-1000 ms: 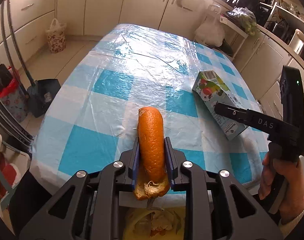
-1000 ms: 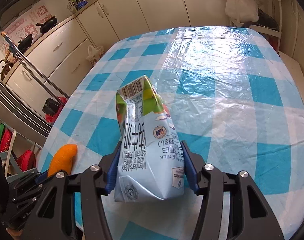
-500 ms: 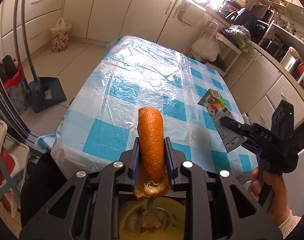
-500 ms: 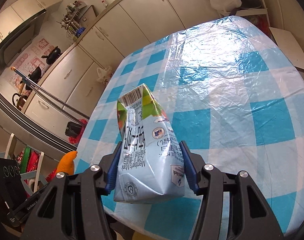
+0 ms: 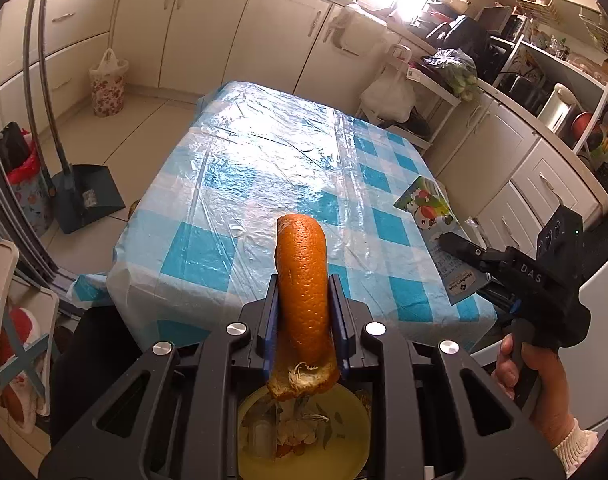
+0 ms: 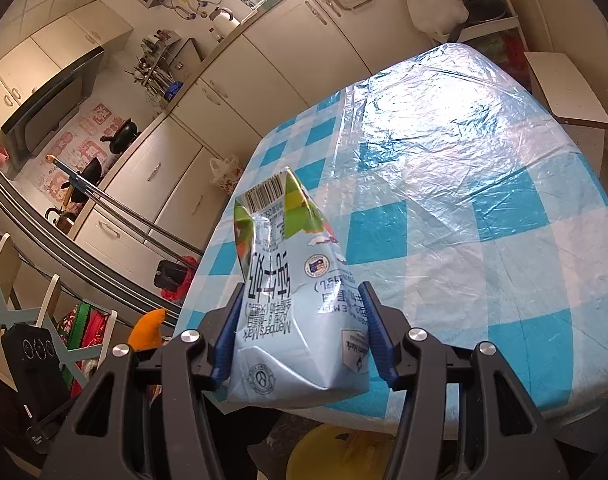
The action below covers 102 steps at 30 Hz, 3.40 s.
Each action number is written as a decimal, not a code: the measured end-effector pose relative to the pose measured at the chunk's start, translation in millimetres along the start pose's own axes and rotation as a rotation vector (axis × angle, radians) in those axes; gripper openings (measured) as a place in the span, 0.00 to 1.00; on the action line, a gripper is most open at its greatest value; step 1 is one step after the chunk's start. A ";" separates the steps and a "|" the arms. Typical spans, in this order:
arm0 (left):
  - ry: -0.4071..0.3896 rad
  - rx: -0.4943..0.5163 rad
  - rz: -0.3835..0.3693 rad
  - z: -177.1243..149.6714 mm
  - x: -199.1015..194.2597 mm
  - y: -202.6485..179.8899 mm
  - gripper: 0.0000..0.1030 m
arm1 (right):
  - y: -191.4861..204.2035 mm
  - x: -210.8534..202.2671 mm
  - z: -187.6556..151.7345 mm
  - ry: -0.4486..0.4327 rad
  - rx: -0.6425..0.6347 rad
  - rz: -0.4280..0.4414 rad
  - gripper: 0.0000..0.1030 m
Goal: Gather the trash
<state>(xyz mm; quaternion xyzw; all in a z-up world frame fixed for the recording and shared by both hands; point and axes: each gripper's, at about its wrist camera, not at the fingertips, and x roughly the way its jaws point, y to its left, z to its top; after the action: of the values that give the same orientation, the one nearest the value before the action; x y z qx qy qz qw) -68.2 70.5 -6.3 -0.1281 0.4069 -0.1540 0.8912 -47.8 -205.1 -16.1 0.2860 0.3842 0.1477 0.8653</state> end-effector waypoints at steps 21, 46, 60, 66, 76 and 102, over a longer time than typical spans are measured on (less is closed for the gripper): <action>0.050 0.162 -0.022 -60.6 -30.8 -34.7 0.21 | 7.6 -48.3 -48.1 -0.028 -0.035 0.036 0.53; 0.383 0.350 0.075 -126.1 23.7 -41.5 0.51 | 19.1 -49.0 -83.3 0.083 -0.134 0.005 0.47; 0.186 0.368 0.150 -108.6 -10.7 -50.3 0.81 | 28.9 -48.3 -87.2 0.059 -0.193 -0.066 0.65; 0.061 0.340 0.183 -95.4 -36.4 -48.2 0.89 | 34.0 -52.5 -87.0 0.017 -0.222 -0.122 0.74; -0.126 0.332 0.222 -82.3 -81.4 -49.0 0.93 | 55.3 -90.7 -91.5 -0.213 -0.277 -0.330 0.90; -0.302 0.269 0.296 -93.7 -118.6 -32.7 0.93 | 99.8 -138.6 -135.5 -0.451 -0.418 -0.395 0.93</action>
<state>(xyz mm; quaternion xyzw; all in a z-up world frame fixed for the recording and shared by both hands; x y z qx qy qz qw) -219.1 75.7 27.0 0.0312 0.2594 -0.0539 0.9637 -244.6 -140.2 51.8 0.0487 0.1930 -0.0139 0.9799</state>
